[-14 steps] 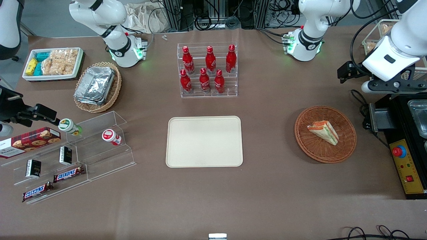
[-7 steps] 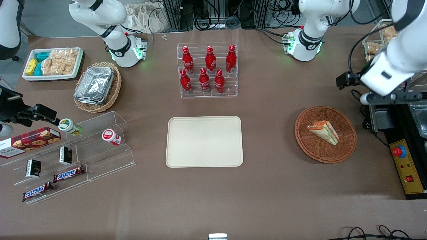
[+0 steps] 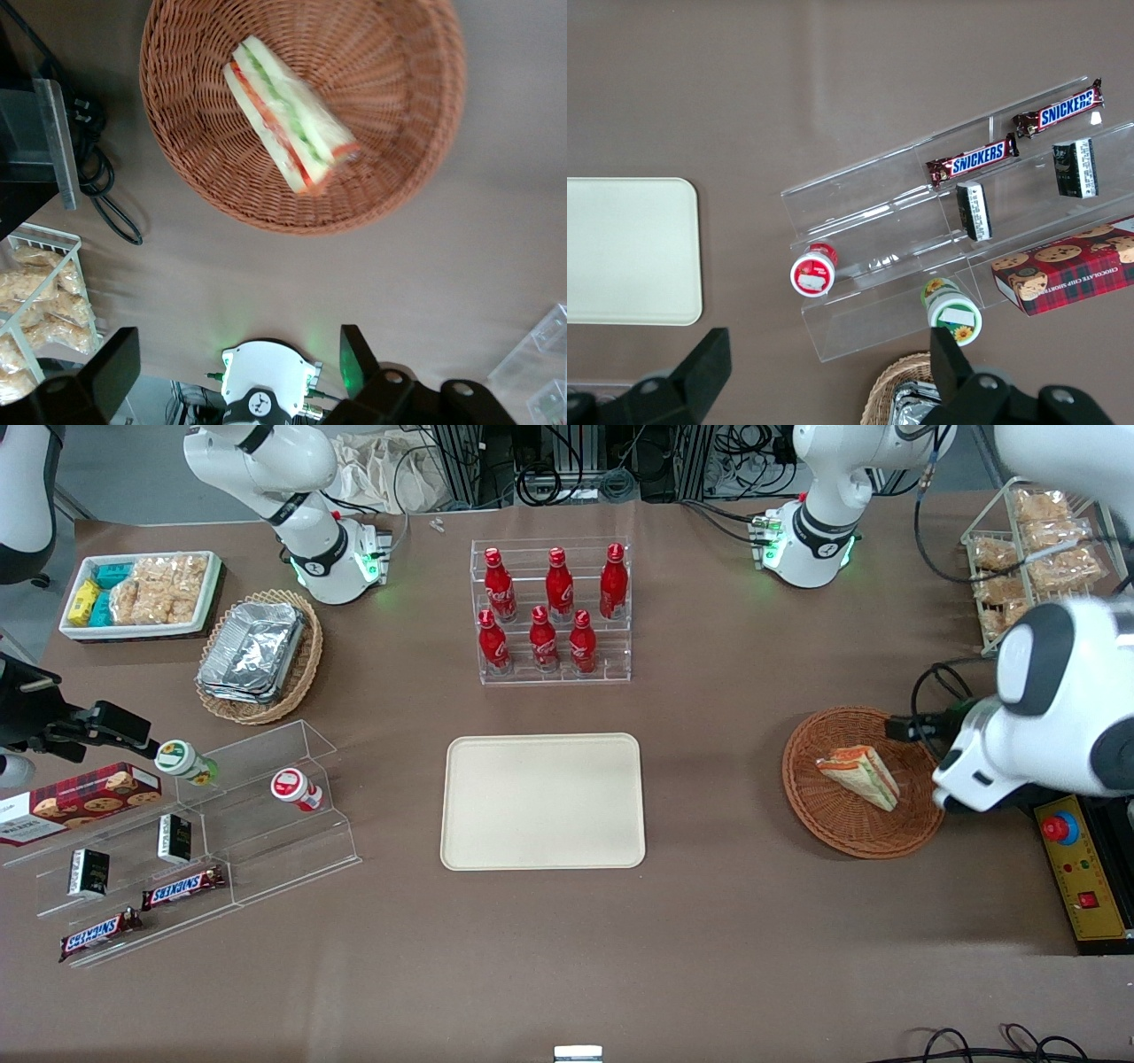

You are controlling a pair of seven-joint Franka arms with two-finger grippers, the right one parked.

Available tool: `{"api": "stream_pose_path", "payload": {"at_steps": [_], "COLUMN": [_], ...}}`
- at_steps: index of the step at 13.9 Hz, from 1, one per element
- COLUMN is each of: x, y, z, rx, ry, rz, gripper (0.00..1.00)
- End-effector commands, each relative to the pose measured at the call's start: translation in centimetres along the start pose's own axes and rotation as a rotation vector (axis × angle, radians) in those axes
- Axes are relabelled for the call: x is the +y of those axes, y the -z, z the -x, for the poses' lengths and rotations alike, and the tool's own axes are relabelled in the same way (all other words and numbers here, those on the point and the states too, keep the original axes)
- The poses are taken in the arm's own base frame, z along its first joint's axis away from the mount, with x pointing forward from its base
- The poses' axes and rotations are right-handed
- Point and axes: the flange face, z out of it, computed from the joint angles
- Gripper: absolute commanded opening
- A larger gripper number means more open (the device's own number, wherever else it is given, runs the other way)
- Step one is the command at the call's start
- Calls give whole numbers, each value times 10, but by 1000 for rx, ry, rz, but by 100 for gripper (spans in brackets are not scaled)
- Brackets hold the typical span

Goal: Place sandwich from basket to tray
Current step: 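Close the left gripper on the end of the wrapped sandwich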

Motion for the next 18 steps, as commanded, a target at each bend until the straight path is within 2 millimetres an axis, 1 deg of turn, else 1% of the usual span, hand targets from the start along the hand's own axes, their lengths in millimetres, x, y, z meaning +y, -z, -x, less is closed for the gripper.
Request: {"api": "stream_pose_path", "payload": {"at_steps": [1, 2, 4, 6, 7, 9, 11, 13, 15, 16, 18], "x": [-25, -41, -53, -71, -68, -61, -55, -47, -43, -39, -26], "y": [-36, -50, -72, -85, -92, -111, -124, -138, -140, -145, -152], "z": [-35, -40, -47, -57, -62, -72, -80, -85, -87, -88, -89], "rx": [-44, -51, -80, -114, -135, -169, -172, -164, -163, -167, -148], "ry": [80, 106, 144, 224, 254, 305, 364, 380, 401, 403, 399], "rz": [51, 81, 181, 284, 319, 317, 313, 345, 374, 368, 361], "gripper": [100, 100, 100, 100, 100, 100, 100, 100, 100, 100, 100]}}
